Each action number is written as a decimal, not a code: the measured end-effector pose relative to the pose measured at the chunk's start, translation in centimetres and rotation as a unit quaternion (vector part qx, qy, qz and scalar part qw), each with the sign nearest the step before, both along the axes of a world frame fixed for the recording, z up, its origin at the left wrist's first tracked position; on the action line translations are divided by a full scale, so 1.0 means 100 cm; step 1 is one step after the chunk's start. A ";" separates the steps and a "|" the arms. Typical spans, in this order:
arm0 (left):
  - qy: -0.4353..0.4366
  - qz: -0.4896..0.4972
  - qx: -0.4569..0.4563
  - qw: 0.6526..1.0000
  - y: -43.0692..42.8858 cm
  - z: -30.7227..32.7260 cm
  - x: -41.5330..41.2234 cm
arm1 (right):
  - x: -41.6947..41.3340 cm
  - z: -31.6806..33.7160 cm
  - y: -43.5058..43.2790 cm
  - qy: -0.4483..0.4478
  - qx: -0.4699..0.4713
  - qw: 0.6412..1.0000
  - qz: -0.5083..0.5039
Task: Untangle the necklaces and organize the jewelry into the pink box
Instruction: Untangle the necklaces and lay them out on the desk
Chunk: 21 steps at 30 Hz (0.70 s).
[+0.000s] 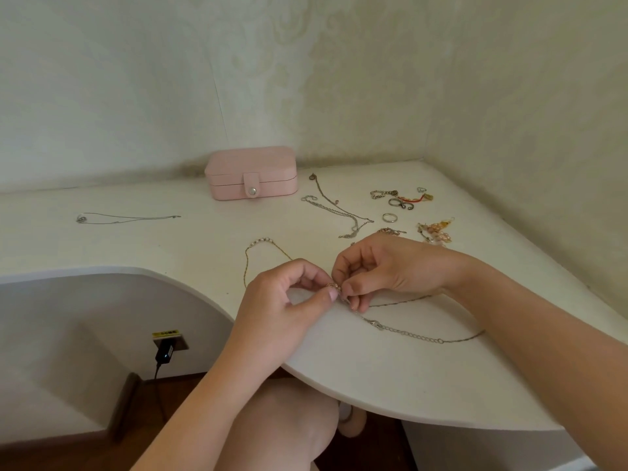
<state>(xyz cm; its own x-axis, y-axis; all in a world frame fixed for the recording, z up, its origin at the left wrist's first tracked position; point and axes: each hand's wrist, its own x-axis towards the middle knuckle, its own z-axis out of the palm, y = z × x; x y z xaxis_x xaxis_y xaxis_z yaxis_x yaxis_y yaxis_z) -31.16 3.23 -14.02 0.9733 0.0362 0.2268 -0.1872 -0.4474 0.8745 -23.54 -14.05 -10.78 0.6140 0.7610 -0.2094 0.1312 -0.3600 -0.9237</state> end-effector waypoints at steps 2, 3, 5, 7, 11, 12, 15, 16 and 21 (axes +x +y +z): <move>0.004 -0.007 -0.014 1.000 0.002 0.002 0.000 | 0.000 -0.002 0.001 -0.003 0.006 1.000 -0.005; 0.007 -0.014 -0.013 1.000 0.003 0.003 0.000 | 0.000 -0.003 0.002 -0.006 0.012 1.000 -0.009; 0.014 -0.027 0.001 1.000 0.003 0.003 -0.001 | 0.002 -0.005 0.005 0.000 0.050 0.998 -0.026; 0.018 -0.034 0.011 0.999 0.004 0.002 0.000 | 0.005 -0.007 0.006 0.023 0.105 0.993 -0.047; 0.027 -0.041 0.005 0.999 0.004 0.002 0.001 | 0.008 -0.012 0.008 0.053 0.169 0.983 -0.048; 0.031 -0.042 0.005 0.999 0.004 0.002 0.001 | 0.007 -0.014 0.009 0.061 0.183 0.980 -0.048; 0.050 -0.038 -0.006 0.998 0.004 0.002 0.003 | 0.005 -0.018 0.013 0.085 0.219 0.970 -0.067; 0.059 -0.039 -0.018 0.997 0.004 0.001 0.004 | 0.005 -0.019 0.014 0.095 0.230 0.966 -0.073; 0.078 -0.056 -0.071 0.993 0.005 0.002 0.006 | 0.006 -0.019 0.013 0.121 0.252 0.957 -0.080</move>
<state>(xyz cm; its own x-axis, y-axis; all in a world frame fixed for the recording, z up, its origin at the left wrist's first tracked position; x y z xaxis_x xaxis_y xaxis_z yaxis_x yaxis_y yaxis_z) -30.59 3.75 -13.82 0.9960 -0.0532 0.0724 -0.0852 -0.3024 0.9494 -22.97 -12.72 -12.68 0.7114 0.7027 0.0089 -0.1282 0.1422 -0.9815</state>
